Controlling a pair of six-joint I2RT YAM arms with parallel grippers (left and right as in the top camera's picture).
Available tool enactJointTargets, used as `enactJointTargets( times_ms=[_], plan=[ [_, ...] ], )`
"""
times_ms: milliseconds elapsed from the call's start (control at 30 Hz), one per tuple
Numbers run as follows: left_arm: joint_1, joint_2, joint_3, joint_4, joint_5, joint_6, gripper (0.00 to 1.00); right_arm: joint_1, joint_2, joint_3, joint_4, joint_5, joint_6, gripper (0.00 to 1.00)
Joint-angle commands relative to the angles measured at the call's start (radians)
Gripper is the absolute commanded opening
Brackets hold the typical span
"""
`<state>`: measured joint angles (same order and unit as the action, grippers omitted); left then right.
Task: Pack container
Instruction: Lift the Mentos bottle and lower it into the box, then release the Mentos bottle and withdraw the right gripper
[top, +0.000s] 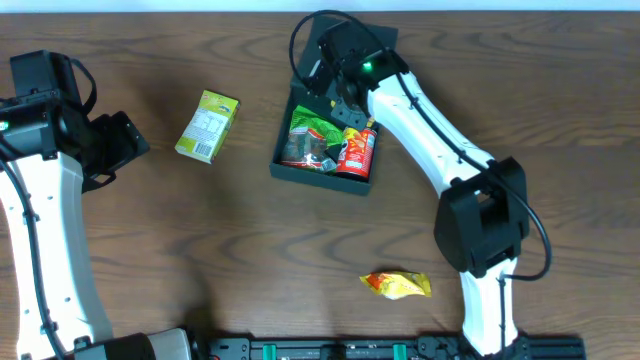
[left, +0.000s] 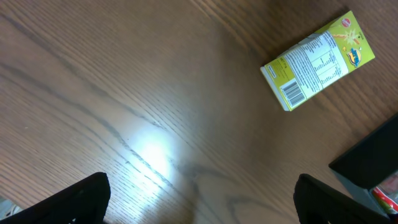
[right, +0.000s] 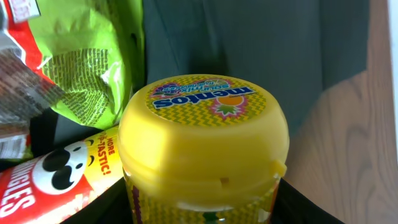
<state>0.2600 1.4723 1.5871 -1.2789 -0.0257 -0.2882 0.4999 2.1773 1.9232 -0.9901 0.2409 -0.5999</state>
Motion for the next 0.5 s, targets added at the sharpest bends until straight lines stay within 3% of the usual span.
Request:
enactJointTargets(
  times_ms=[0, 67, 300, 333, 400, 433, 467],
  plan=[
    [0.003, -0.004, -0.006, -0.004, 0.0, -0.007, 0.95, 0.005, 0.029, 0.024, 0.002, 0.022, -0.075, 0.42],
    [0.003, -0.004, -0.006, -0.004, 0.0, -0.007, 0.95, 0.005, 0.032, 0.024, -0.002, 0.026, -0.117, 0.37],
    [0.003, -0.004, -0.006, -0.004, 0.0, -0.007, 0.95, 0.004, 0.032, 0.024, 0.006, 0.076, -0.175, 0.45],
    [0.003, -0.004, -0.006, -0.004, 0.0, -0.007, 0.95, 0.004, 0.032, 0.024, 0.006, 0.075, -0.181, 0.54],
    [0.003, -0.004, -0.006, -0.004, 0.0, -0.007, 0.95, 0.005, 0.032, 0.024, 0.006, 0.077, -0.183, 0.84],
    [0.003, -0.004, -0.006, -0.004, 0.0, -0.007, 0.95, 0.005, 0.032, 0.024, 0.004, 0.079, -0.183, 0.94],
    [0.003, -0.004, -0.006, -0.004, 0.0, -0.007, 0.95, 0.005, 0.032, 0.024, 0.003, 0.085, -0.183, 0.98]
  ],
)
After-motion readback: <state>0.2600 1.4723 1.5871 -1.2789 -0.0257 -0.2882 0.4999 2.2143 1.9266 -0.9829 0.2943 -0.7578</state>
